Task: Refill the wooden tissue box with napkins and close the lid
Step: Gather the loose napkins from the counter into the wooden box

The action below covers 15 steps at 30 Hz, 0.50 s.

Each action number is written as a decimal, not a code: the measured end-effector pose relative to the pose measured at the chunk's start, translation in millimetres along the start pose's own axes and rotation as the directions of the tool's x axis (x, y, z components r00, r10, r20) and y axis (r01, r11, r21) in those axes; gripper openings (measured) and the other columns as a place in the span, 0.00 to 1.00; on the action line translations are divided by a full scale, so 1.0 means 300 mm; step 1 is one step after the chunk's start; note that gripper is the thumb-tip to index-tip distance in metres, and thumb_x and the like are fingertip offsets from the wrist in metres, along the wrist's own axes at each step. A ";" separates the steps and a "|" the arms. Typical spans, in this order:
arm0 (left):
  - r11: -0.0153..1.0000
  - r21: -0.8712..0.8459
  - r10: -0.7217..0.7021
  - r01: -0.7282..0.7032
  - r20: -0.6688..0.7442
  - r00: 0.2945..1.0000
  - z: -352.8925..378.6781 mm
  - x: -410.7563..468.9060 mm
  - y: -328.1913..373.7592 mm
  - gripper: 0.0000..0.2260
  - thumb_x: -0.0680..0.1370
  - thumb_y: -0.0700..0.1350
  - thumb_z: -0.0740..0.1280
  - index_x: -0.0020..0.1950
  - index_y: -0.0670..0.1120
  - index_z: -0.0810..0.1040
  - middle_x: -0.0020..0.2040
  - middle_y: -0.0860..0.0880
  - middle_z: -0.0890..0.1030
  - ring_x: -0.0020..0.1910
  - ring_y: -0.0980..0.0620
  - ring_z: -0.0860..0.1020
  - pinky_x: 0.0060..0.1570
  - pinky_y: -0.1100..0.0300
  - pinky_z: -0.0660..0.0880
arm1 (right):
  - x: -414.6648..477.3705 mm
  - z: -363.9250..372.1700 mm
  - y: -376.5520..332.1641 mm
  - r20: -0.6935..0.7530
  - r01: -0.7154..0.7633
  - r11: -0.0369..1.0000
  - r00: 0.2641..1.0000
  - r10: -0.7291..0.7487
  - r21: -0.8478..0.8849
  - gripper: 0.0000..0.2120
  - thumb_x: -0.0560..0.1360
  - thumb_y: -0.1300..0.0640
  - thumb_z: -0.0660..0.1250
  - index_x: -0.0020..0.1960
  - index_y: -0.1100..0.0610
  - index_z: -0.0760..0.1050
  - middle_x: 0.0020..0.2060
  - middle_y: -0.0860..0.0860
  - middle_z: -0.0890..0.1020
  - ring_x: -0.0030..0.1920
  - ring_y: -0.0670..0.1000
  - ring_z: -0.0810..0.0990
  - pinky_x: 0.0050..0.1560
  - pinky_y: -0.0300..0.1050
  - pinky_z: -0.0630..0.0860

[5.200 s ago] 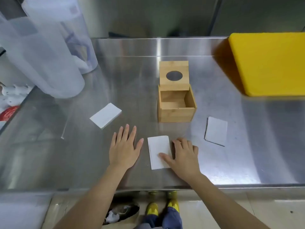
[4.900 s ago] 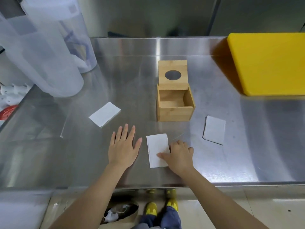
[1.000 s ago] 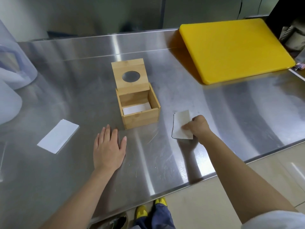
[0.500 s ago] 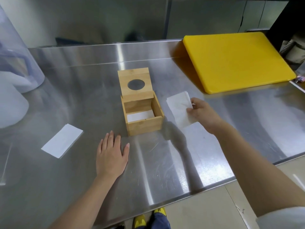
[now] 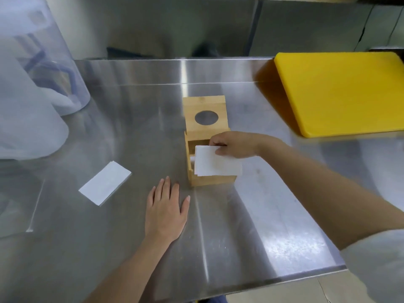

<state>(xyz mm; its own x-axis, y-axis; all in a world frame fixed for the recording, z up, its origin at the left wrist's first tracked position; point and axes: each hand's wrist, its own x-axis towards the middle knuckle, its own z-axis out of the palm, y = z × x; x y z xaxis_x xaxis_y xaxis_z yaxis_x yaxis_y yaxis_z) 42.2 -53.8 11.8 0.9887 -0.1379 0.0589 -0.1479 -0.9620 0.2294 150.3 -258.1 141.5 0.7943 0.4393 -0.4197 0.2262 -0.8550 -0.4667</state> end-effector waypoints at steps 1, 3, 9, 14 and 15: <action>1.000 0.002 -0.002 0.002 -0.004 1.000 0.000 0.000 0.000 0.21 0.78 0.54 0.55 0.63 0.41 0.72 0.68 0.39 0.72 0.69 0.41 0.67 0.68 0.46 0.61 | 0.024 0.006 -0.006 0.030 -0.008 0.999 0.999 0.010 -0.050 0.05 0.79 0.60 0.57 0.49 0.58 0.71 0.40 0.47 0.72 0.42 0.50 0.71 0.37 0.40 0.66; 1.000 0.004 -0.005 0.005 -0.004 1.000 -0.003 0.000 0.001 0.22 0.77 0.54 0.54 0.61 0.42 0.73 0.66 0.39 0.73 0.67 0.41 0.69 0.66 0.45 0.63 | 0.061 0.021 -0.012 0.086 -0.035 0.994 0.995 0.044 -0.103 0.06 0.78 0.60 0.57 0.53 0.59 0.71 0.43 0.49 0.72 0.45 0.51 0.70 0.39 0.41 0.66; 1.000 -0.007 -0.017 0.017 -0.016 1.000 -0.004 0.000 0.004 0.22 0.76 0.55 0.52 0.59 0.42 0.75 0.64 0.39 0.75 0.66 0.41 0.71 0.65 0.45 0.66 | 0.127 0.033 -0.010 0.042 -0.022 0.999 0.999 0.024 -0.028 0.09 0.76 0.64 0.58 0.39 0.53 0.69 0.37 0.45 0.71 0.41 0.50 0.69 0.36 0.38 0.65; 1.000 0.005 -0.014 0.014 -0.007 1.000 0.000 0.001 0.001 0.22 0.77 0.55 0.52 0.61 0.42 0.74 0.65 0.40 0.74 0.66 0.42 0.70 0.66 0.46 0.66 | 0.176 0.071 -0.012 0.107 -0.053 0.974 0.991 0.078 -0.221 0.12 0.77 0.66 0.55 0.38 0.54 0.66 0.35 0.47 0.70 0.40 0.51 0.68 0.32 0.37 0.61; 1.000 0.007 -0.015 0.015 -0.005 1.000 0.000 0.001 0.001 0.22 0.77 0.55 0.52 0.61 0.42 0.74 0.65 0.40 0.74 0.66 0.42 0.70 0.66 0.46 0.66 | 0.186 0.080 -0.009 0.103 -0.053 0.973 0.992 0.077 -0.223 0.10 0.77 0.66 0.55 0.40 0.55 0.67 0.37 0.48 0.71 0.40 0.52 0.68 0.32 0.37 0.61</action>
<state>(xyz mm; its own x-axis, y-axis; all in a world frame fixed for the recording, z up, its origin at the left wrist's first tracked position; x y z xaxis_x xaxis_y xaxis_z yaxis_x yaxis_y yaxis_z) 42.4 -54.0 11.7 0.9907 -0.1221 0.0604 -0.1327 -0.9656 0.2237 180.4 -224.6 100.7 0.7470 0.3981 -0.5325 0.3039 -0.9168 -0.2590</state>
